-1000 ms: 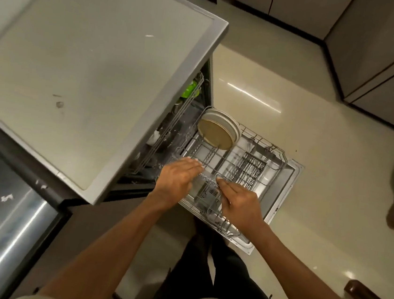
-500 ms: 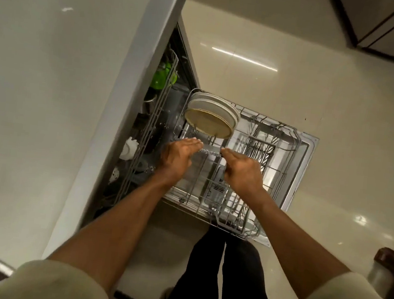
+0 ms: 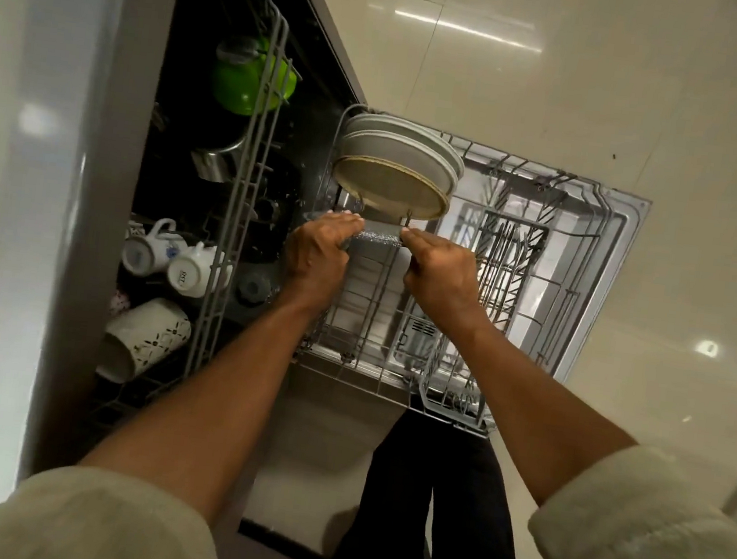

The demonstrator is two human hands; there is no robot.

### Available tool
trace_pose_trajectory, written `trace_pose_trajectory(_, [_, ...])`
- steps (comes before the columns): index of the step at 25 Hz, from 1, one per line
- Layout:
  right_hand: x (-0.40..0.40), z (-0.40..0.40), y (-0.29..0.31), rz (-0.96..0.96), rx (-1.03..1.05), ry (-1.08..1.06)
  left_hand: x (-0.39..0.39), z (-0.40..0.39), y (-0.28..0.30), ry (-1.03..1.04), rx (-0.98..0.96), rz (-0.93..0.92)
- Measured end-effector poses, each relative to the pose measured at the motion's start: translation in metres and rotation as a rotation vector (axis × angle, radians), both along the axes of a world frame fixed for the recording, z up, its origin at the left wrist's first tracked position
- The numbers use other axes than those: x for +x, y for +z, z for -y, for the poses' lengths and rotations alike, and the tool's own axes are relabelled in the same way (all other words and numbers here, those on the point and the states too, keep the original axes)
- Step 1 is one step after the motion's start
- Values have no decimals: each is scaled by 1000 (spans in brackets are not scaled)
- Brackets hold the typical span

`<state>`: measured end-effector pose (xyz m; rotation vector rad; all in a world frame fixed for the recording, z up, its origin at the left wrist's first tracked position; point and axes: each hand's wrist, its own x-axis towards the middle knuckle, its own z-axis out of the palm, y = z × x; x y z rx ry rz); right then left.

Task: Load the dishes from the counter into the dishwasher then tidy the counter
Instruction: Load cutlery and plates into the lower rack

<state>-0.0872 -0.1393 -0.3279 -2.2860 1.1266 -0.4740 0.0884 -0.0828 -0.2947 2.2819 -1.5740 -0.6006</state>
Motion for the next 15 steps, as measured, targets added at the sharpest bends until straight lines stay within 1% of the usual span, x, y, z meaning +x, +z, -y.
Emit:
trace_pose_trajectory(8, [13, -14, -23, 84, -38, -100, 10, 2, -20, -25, -23, 63])
trace_pose_trajectory(15, [14, -12, -37, 50, 16, -92, 12, 8, -36, -33, -23, 63])
